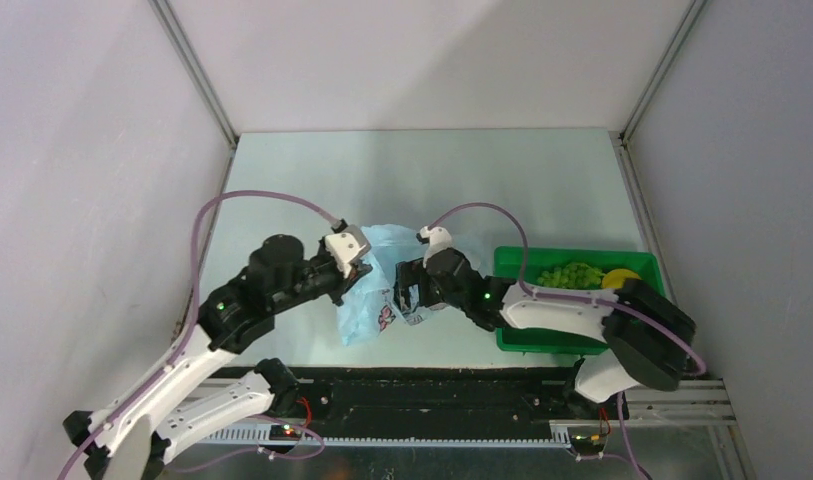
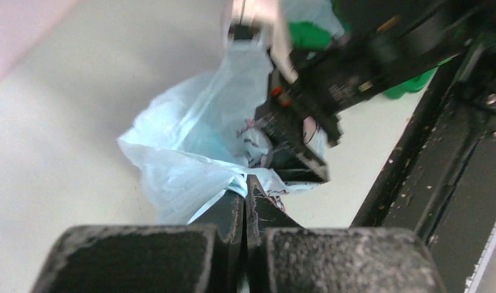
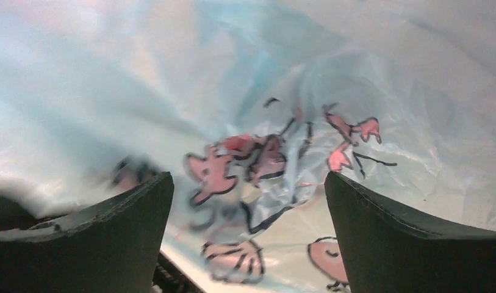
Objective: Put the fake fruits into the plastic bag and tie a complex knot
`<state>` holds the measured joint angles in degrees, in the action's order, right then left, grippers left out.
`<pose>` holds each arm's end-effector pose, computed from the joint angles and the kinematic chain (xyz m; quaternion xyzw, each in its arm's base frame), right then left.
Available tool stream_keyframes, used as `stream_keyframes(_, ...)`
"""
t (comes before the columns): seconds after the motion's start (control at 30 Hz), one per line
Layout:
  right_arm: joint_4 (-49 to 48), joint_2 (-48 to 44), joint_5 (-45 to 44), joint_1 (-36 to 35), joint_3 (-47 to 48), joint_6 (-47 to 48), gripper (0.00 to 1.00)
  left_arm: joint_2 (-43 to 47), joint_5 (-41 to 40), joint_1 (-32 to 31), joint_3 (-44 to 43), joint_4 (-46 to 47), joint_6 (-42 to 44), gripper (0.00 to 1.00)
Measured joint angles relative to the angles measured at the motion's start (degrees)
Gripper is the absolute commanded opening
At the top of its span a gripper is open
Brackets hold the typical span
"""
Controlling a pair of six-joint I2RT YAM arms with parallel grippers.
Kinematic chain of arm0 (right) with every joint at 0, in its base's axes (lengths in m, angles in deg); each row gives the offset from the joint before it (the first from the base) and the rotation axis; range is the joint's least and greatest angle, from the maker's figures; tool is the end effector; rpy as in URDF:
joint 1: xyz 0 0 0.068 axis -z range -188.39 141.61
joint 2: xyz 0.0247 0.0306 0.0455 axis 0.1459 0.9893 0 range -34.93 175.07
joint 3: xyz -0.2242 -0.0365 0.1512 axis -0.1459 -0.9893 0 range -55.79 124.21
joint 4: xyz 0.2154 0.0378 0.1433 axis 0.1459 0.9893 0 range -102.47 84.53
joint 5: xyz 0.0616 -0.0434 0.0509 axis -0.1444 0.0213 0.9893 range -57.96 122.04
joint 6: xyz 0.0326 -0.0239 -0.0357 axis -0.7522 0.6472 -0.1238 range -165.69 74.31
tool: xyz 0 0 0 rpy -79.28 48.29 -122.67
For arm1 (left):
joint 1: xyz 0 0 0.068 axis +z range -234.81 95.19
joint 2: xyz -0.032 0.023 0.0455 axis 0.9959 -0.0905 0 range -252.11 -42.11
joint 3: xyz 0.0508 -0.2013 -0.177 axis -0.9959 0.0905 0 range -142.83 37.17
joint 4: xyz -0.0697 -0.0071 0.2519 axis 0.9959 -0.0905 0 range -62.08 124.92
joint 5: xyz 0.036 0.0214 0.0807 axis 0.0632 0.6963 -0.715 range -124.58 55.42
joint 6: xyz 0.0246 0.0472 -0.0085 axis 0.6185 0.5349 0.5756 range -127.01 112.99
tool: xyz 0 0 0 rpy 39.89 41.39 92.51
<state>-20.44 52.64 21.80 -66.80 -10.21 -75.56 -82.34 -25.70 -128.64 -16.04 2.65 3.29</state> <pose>0.1738 0.2704 0.1970 -0.1762 0.8627 0.2690 0.3903 0.1020 -0.1056 0.3615 0.4099 0.7037 -0.2268 0.5342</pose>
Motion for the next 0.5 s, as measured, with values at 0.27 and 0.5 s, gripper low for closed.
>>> stream_keyframes(0.27,2.16,-11.52,0.13,-1.99,0.0,2.54,0.99,-3.8,-7.21,0.04,2.62,0.72,-1.77,0.0)
stream_keyframes(0.5,11.82,-22.01,1.9,-2.16,0.0,4.17,0.99,-3.52,-16.33,0.09,2.62,1.79,-3.8,0.0)
